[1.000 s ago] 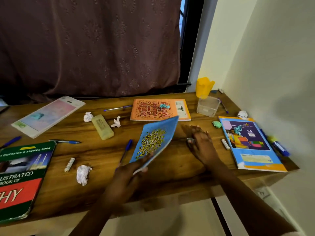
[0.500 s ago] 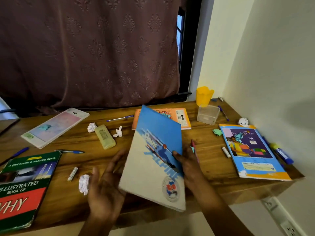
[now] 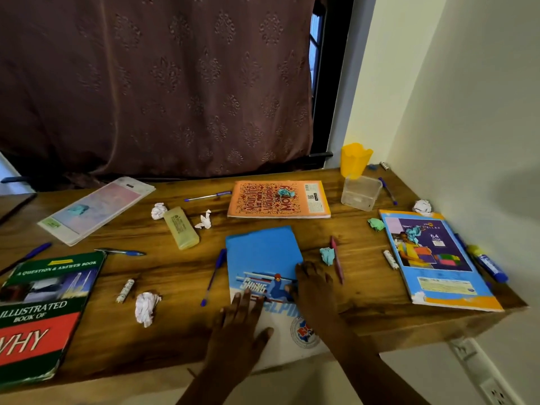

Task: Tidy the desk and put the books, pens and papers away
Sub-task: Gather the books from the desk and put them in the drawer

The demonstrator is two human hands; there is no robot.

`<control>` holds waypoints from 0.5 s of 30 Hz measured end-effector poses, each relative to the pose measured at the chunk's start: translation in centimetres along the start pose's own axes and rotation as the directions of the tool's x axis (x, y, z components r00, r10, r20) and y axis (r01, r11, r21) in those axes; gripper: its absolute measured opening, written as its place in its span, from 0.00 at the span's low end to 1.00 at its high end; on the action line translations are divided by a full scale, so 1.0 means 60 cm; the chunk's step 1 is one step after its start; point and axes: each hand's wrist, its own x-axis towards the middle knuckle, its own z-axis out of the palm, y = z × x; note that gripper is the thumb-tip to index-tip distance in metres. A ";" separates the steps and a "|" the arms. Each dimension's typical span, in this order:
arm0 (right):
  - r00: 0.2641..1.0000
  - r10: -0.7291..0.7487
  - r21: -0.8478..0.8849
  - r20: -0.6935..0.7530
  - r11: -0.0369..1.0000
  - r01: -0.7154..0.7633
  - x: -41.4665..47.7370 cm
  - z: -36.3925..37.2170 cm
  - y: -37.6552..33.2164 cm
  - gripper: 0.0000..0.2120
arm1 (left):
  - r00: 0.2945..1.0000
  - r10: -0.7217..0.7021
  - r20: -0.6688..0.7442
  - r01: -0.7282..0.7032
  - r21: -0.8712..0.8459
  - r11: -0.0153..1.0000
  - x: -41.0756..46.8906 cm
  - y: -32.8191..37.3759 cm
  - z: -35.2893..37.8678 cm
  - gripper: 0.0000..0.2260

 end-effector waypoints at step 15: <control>0.987 -0.158 0.088 -0.044 0.983 0.161 0.375 -0.085 -0.004 0.28 | 0.984 0.022 -0.176 -0.030 -0.045 0.999 0.402 -0.046 -0.163 0.25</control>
